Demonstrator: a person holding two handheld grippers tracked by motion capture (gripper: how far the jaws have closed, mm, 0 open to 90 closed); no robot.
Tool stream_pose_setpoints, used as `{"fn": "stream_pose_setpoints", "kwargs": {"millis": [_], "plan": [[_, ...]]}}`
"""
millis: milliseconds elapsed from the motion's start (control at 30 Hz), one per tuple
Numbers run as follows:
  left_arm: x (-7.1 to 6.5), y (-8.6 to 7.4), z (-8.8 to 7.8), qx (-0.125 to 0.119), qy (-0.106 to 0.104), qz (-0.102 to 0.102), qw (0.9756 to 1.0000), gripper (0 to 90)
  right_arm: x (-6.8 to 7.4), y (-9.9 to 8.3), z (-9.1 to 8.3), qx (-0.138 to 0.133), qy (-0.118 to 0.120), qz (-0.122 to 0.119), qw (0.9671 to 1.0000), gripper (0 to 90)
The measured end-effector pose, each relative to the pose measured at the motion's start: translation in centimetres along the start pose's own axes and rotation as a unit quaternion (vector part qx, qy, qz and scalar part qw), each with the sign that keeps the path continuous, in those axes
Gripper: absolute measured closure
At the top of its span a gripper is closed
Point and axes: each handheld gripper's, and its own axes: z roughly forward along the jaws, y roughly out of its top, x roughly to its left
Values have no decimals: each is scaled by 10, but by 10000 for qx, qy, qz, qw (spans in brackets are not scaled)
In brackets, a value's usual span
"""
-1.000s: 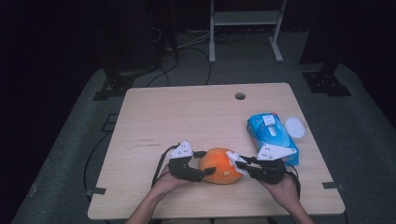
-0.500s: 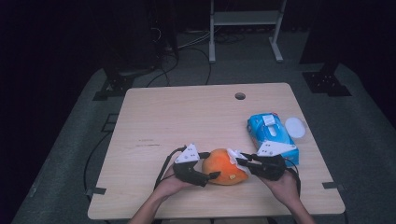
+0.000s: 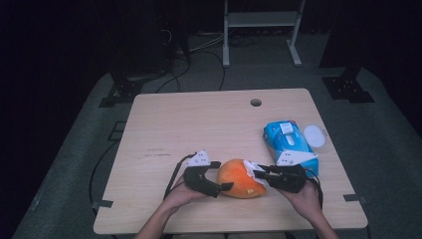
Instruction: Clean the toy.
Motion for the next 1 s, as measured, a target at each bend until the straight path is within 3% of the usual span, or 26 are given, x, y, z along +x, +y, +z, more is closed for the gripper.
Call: {"fn": "stream_pose_setpoints", "kwargs": {"millis": [67,133,200,300,433,467,600,700,800,900,1000], "plan": [[-1,-3,2,-38,-31,12,10000,172,1,0,0,-12,-37,-38,10000,761],[-5,0,-1,-61,125,217,9997,284,5,3,0,-51,-98,-124,9999,763],[-8,4,-4,-68,178,385,9991,333,11,7,0,-139,-106,-267,9995,762],[-18,10,-5,6,231,776,9967,357,22,15,1,-318,63,-416,9986,762],[-26,15,-9,89,346,1086,9934,379,36,22,7,-377,173,-667,9969,762],[-26,16,-10,70,343,1084,9935,382,37,23,7,-340,132,-726,9967,762],[-21,14,-13,23,373,961,9947,348,24,16,4,-261,2,-551,9981,763],[-16,12,-7,-60,350,709,9969,180,16,9,5,-168,-81,-448,9988,763],[-12,9,-4,-79,263,393,9989,138,13,7,5,-136,-87,-391,9991,762],[-16,12,-8,-86,356,579,9977,285,16,10,4,-163,-159,-478,9986,761],[-24,20,-12,-112,407,877,9953,328,27,16,2,-326,-154,-657,9972,762]]}}
